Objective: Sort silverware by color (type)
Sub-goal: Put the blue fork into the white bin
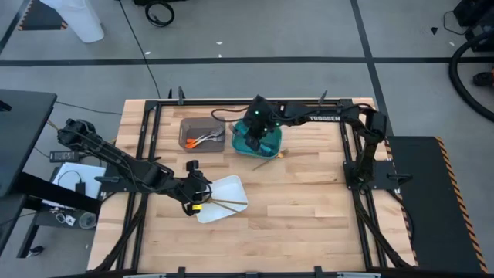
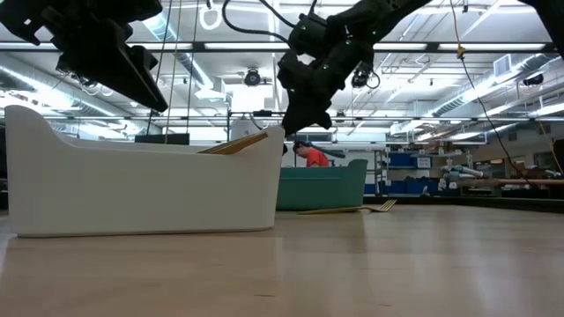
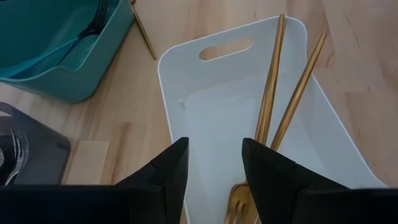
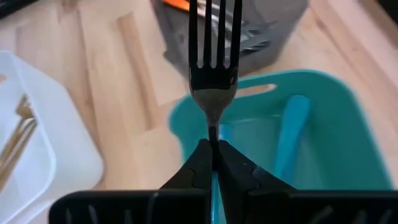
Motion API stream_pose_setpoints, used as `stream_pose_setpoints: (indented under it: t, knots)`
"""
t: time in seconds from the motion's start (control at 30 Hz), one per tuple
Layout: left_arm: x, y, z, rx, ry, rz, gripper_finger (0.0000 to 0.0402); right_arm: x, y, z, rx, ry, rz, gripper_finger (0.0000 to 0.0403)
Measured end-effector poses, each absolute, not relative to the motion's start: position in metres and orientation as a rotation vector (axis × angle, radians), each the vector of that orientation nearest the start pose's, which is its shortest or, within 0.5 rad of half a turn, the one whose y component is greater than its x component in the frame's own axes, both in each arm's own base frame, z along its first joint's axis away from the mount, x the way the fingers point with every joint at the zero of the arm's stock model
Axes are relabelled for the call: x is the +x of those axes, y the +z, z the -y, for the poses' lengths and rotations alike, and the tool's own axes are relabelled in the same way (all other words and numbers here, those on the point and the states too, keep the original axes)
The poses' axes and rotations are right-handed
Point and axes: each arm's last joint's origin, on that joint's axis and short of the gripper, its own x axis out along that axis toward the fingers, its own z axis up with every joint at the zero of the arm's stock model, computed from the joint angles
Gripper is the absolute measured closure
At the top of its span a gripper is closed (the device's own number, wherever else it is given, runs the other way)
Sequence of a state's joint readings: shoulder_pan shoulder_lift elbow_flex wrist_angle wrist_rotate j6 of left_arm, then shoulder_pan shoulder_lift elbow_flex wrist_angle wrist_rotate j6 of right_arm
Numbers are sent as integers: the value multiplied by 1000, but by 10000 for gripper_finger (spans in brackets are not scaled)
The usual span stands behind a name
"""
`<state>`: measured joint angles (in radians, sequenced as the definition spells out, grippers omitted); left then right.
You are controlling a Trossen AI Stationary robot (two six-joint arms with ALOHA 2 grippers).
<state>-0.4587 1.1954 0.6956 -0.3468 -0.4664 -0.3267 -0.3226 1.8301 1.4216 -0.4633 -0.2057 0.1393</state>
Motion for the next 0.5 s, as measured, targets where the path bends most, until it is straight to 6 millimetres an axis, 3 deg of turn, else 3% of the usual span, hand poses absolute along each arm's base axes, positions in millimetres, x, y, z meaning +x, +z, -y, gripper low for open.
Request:
stream_pose_setpoints:
  t: [0.5]
  knots:
    - [210,213,89,80,128,-753,242,376,238,129,267,-338,-839,387]
